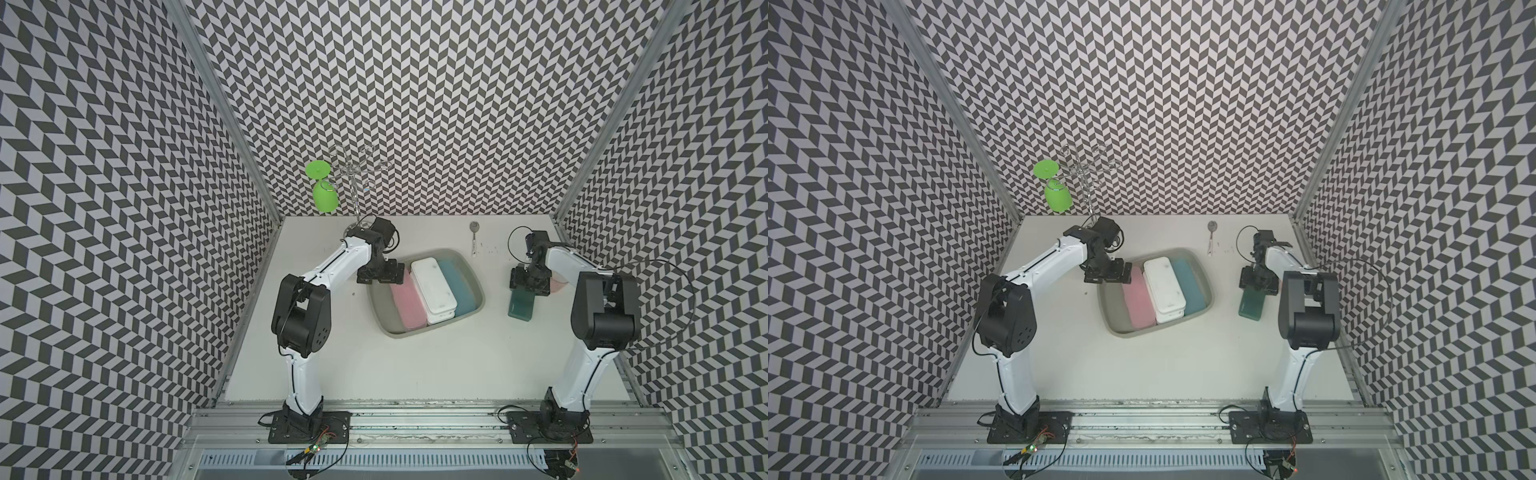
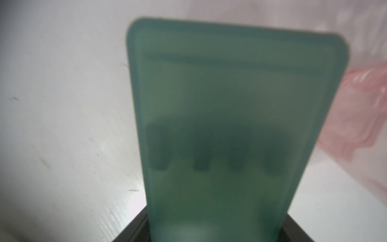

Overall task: Put the pencil case into the storage box
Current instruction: Pick up the pencil case from the center of the board, then place the pencil case at the storage box.

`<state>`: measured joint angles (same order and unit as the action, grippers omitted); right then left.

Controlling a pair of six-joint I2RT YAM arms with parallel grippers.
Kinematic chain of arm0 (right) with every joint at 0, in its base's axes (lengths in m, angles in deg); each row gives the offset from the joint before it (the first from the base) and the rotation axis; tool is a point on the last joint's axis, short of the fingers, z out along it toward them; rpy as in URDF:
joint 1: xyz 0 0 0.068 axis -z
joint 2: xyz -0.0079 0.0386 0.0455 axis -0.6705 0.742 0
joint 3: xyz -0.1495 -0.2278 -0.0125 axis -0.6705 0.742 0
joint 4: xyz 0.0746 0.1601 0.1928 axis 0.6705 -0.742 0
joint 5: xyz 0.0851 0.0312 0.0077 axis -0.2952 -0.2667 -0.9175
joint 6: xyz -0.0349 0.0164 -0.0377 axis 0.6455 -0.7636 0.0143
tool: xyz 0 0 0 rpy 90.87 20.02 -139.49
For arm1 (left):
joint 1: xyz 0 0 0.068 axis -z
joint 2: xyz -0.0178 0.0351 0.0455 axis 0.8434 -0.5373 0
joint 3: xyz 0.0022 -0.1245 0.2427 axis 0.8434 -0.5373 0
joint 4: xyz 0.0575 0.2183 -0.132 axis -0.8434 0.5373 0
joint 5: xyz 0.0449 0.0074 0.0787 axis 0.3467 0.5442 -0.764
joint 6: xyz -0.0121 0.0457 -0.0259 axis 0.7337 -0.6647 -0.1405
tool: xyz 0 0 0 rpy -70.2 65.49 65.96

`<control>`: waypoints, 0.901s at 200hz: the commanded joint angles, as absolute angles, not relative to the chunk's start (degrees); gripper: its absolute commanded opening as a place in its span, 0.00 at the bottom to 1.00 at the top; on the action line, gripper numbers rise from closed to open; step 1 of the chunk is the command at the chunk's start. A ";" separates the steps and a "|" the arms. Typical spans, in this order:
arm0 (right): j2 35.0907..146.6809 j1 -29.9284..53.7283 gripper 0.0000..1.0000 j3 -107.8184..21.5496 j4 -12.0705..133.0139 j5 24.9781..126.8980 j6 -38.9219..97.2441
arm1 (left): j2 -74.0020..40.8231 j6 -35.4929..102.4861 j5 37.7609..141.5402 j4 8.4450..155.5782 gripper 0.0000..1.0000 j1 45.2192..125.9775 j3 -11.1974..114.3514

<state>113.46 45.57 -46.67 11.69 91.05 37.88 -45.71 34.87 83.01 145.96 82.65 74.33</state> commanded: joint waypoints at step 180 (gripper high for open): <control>120.97 18.47 0.57 -73.20 -0.42 90.61 45.72 | -49.99 36.06 82.52 147.78 1.00 84.42 80.35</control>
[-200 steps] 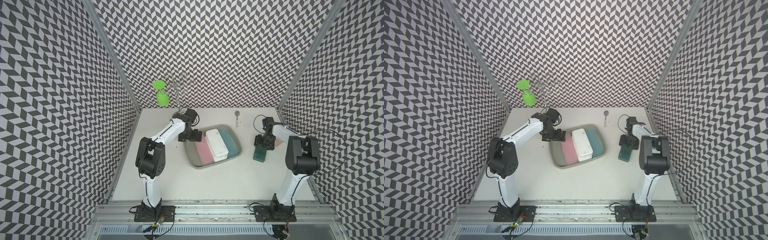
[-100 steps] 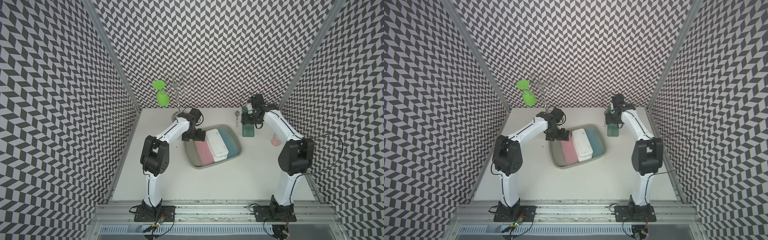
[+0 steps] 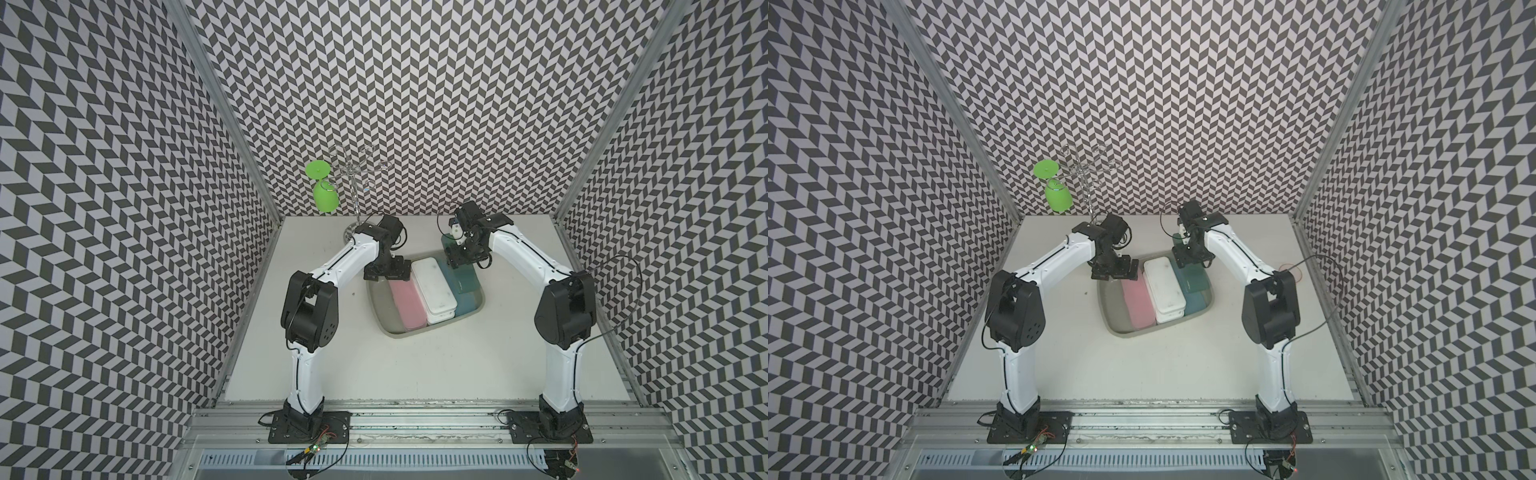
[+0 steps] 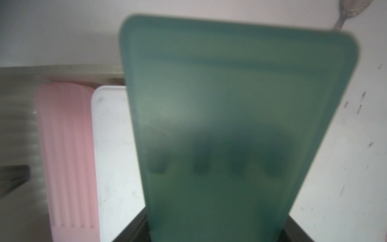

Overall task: Put the pencil case into the storage box
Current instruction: Place the pencil case at the storage box.

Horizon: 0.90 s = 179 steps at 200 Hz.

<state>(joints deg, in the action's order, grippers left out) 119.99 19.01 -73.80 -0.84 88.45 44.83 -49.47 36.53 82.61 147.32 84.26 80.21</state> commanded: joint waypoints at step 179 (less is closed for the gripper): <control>118.63 16.44 1.00 -67.59 1.86 94.25 46.05 | -48.87 35.87 81.86 147.40 1.00 84.13 78.93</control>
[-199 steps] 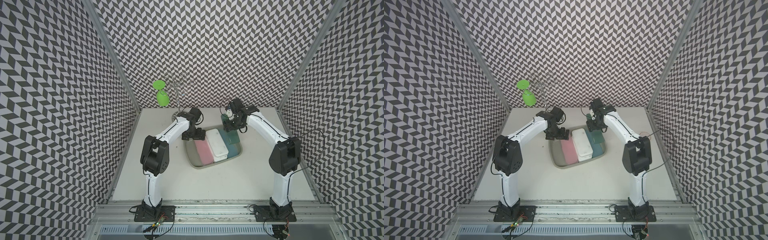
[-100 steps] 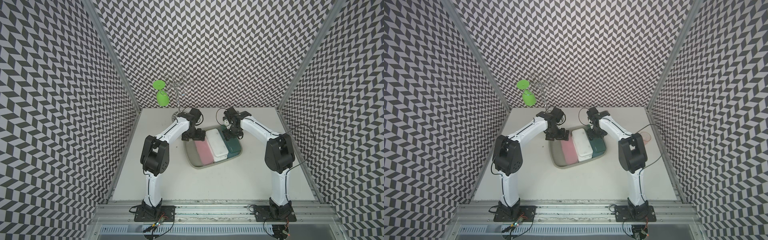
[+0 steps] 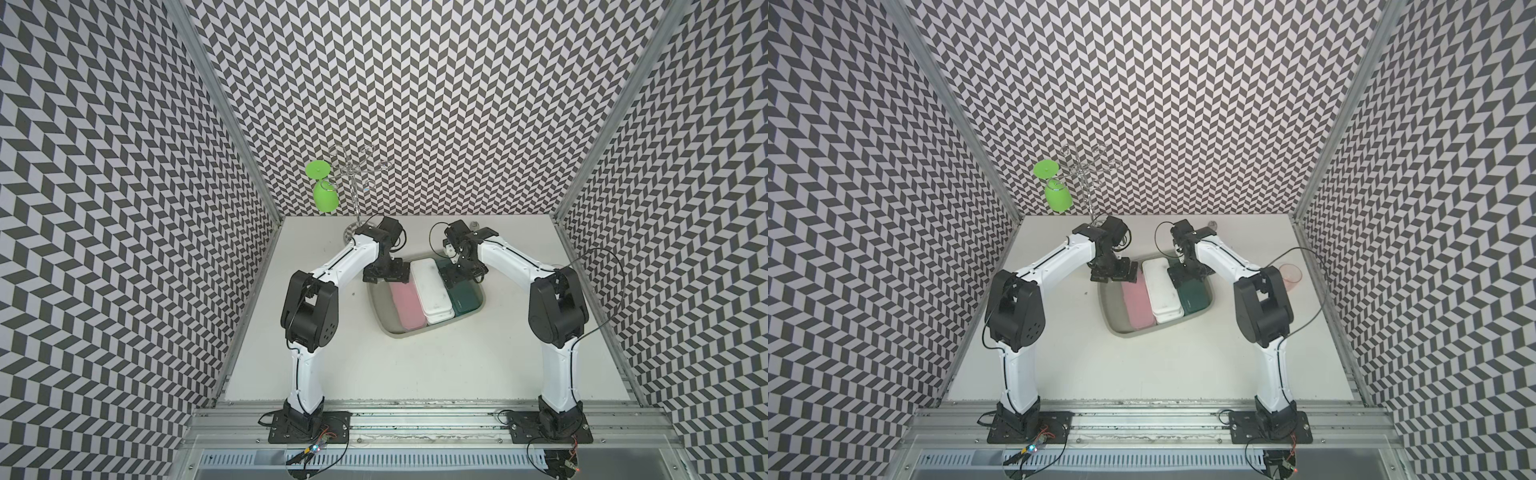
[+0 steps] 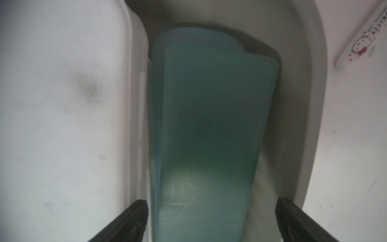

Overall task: Put the pencil case into the storage box
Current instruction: Place the pencil case at the storage box, then reset both arms

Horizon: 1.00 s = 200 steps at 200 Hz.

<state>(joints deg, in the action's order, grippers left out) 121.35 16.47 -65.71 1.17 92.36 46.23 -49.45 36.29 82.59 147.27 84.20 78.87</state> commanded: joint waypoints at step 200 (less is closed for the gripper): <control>91.97 37.36 0.99 -31.74 52.88 93.18 36.20 | -3.31 20.94 64.73 71.32 1.00 65.70 23.12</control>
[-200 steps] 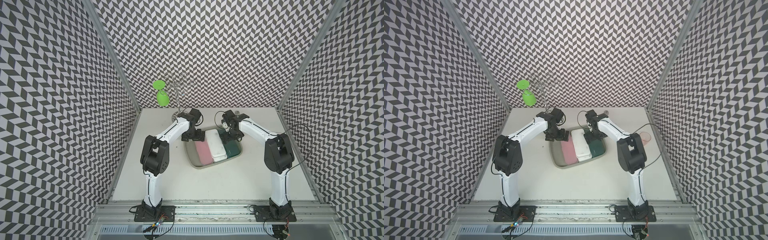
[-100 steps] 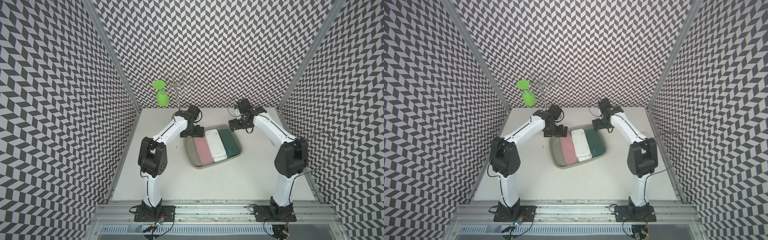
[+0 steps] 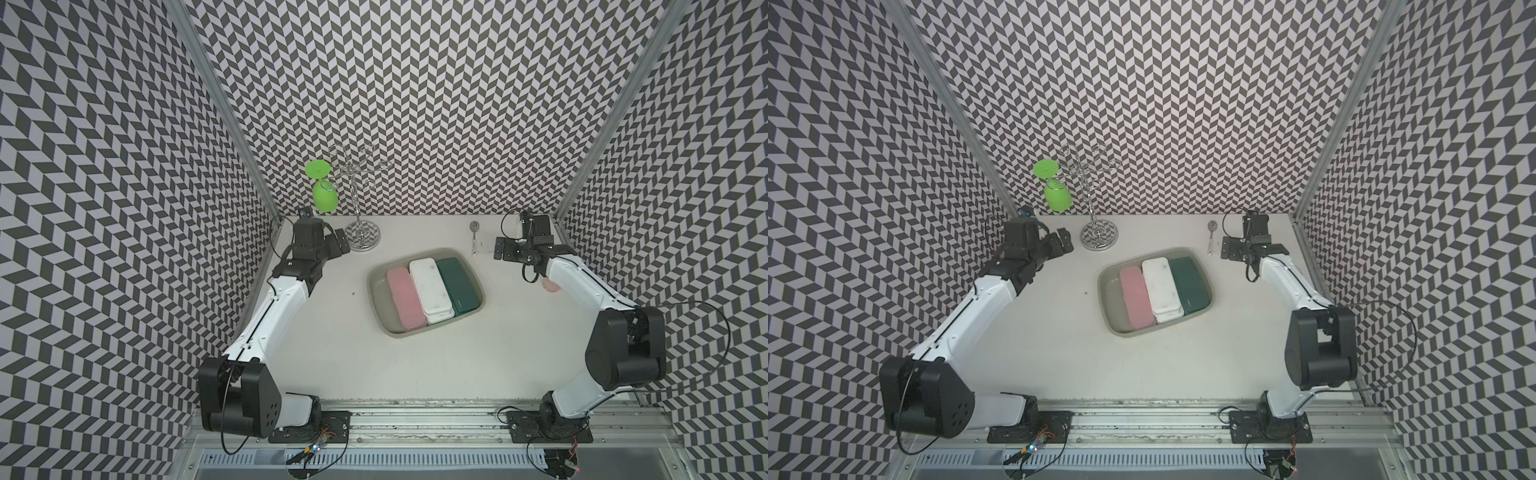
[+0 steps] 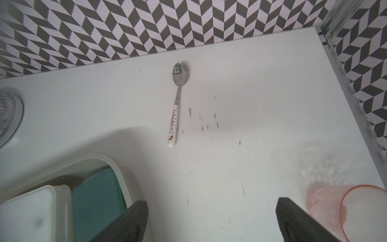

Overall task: Put the pencil case into the storage box
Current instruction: Reset both arms

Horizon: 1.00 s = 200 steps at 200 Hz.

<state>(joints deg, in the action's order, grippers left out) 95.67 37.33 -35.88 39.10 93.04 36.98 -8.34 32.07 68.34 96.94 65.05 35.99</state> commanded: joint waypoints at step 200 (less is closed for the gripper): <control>101.88 37.99 1.00 -9.21 90.93 86.41 51.88 | -18.02 13.05 80.04 23.05 1.00 59.13 -4.01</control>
<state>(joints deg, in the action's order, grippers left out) 98.75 37.68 -4.49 94.59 93.04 48.44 -17.95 13.10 75.49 29.40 60.29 -2.79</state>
